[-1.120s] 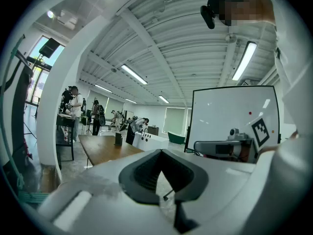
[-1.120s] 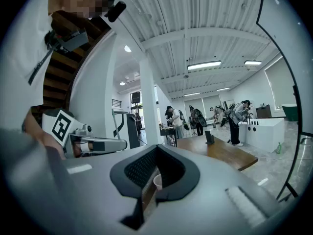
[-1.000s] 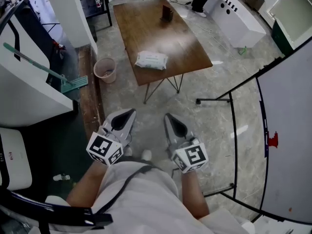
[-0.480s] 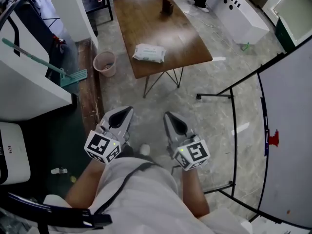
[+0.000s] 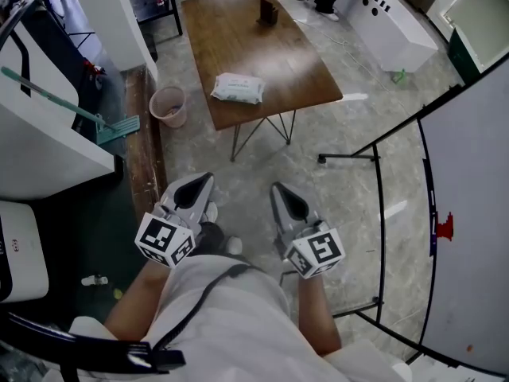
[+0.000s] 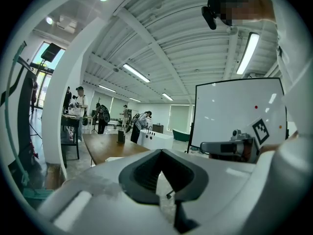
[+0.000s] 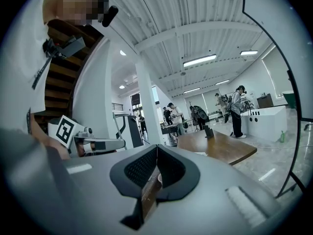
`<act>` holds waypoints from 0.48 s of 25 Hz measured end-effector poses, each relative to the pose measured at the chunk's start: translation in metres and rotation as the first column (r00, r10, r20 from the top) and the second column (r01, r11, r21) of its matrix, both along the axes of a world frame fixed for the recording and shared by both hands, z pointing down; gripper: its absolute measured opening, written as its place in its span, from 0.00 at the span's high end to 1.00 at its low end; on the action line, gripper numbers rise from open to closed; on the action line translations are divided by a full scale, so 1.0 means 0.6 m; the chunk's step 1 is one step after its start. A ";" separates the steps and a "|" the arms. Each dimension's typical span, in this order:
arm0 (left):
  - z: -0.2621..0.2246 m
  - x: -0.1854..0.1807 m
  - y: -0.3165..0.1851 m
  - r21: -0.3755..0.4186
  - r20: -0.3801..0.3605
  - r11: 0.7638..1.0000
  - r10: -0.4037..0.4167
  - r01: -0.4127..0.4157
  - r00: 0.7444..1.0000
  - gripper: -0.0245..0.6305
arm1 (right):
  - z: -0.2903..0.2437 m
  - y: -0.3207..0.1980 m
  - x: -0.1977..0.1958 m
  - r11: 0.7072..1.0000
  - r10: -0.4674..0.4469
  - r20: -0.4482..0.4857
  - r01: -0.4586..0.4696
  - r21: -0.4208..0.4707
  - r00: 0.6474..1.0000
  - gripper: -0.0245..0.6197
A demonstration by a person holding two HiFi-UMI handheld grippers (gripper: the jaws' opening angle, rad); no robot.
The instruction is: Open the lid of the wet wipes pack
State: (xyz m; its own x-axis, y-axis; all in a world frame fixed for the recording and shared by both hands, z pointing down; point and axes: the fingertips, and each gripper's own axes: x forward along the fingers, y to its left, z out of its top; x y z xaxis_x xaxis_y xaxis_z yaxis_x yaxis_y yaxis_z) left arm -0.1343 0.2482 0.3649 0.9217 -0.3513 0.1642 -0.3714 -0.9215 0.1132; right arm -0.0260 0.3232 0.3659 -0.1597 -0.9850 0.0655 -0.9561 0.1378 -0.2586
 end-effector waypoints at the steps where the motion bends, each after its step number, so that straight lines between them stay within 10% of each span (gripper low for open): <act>1: -0.002 0.004 -0.003 0.003 0.000 1.000 0.003 -0.003 1.000 0.95 | -0.001 -0.001 0.003 1.000 0.003 0.004 -0.003 0.000 1.000 0.95; 12: 0.000 0.057 -0.067 0.010 -0.001 0.999 0.045 -0.045 0.999 0.96 | 0.006 -0.059 0.042 1.000 0.030 -0.009 -0.030 0.003 1.000 0.95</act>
